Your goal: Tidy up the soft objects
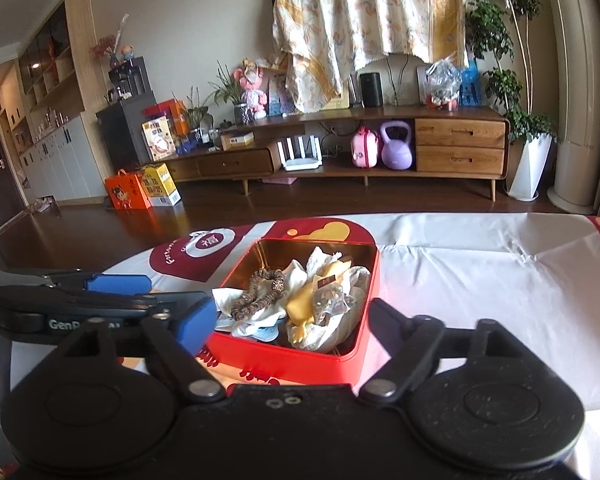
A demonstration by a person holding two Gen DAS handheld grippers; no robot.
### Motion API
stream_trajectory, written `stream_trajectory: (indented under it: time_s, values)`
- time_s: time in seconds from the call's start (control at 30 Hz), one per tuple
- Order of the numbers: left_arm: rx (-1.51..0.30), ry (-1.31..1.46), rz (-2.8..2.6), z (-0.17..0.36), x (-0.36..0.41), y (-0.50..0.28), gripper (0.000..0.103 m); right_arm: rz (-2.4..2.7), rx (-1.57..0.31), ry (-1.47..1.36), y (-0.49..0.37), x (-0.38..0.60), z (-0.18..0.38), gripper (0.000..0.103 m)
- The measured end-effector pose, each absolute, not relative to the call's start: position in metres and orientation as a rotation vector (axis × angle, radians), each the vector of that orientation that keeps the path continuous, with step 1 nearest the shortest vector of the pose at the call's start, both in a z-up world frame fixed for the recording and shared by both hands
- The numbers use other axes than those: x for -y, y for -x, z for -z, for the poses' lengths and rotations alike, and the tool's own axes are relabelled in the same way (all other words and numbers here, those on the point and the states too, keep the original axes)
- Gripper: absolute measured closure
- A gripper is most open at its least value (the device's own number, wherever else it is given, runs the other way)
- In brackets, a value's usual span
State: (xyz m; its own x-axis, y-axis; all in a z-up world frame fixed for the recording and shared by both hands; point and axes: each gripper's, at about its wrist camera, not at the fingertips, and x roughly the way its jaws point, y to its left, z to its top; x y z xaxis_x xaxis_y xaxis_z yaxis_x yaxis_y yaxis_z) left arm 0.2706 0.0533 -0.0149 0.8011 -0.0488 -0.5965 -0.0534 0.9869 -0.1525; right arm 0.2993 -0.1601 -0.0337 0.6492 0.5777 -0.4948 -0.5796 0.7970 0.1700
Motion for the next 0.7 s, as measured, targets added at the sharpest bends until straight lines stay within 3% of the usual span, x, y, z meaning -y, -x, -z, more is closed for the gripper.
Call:
stream_trajectory:
  time_s: [0.17,0.27,0.37,0.7]
  values:
    - [-0.621,0.184,0.018,0.007,-0.052,-0.247,0.016,-0.652,-0.532,0.017,-0.283,0.165,0.029,0.005]
    - [-0.608,0.175,0.021,0.004,-0.049,-0.234,0.006,-0.656,-0.519,0.005,-0.274,0.168,0.027,0.001]
    - [-0.594,0.186,0.022,0.001,-0.049,-0.222,0.001,-0.647,-0.500,0.002,-0.266,0.173,0.025,0.000]
    - [-0.552,0.179,0.017,-0.010,-0.044,-0.186,0.000,-0.634,-0.472,-0.009,-0.241,0.183,0.026,0.000]
